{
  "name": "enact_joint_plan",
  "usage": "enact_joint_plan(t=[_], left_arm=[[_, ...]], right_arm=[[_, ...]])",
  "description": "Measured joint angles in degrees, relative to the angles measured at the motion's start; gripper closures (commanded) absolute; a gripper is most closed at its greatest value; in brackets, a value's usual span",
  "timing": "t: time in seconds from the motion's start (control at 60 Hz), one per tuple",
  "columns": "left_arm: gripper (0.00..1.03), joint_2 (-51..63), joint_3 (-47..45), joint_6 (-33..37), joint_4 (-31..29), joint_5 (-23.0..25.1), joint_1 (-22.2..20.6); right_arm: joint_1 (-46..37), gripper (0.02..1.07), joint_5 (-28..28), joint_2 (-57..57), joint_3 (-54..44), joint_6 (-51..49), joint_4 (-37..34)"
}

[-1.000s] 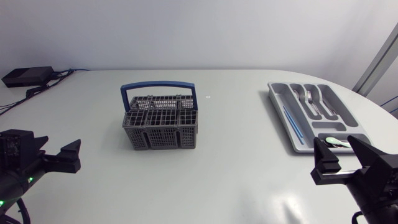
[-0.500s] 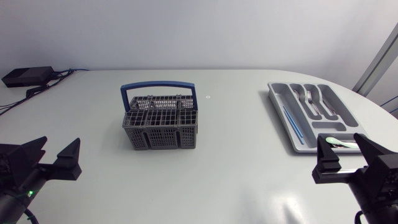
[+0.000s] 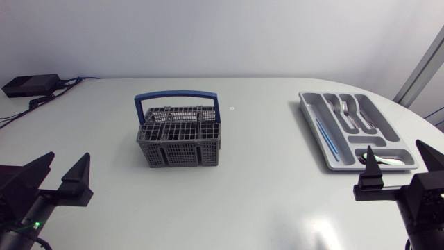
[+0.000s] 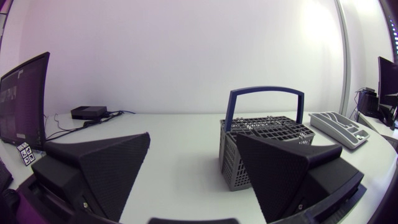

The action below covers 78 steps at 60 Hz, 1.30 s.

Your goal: Unload the cutlery basket into the drawer organizer.

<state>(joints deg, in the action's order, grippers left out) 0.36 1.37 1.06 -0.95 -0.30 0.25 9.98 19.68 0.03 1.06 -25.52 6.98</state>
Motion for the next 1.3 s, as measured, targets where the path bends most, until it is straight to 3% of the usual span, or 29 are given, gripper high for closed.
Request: enact_joint_plan(t=[0.283,1.117,1.3], left_arm=[[0.05,0.0,0.0,0.0,0.0,0.0,0.0],[0.05,0.0,0.0,0.0,0.0,0.0,0.0],[0.05,0.0,0.0,0.0,0.0,0.0,0.0]], right_arm=[[1.2,0.07,1.8,0.0,0.0,-1.9,2.0],[-9.0,0.07,-18.3,0.0,-0.1,21.4,-6.1],[-9.7,0.07,-19.5,0.0,0.0,23.8,-6.8]])
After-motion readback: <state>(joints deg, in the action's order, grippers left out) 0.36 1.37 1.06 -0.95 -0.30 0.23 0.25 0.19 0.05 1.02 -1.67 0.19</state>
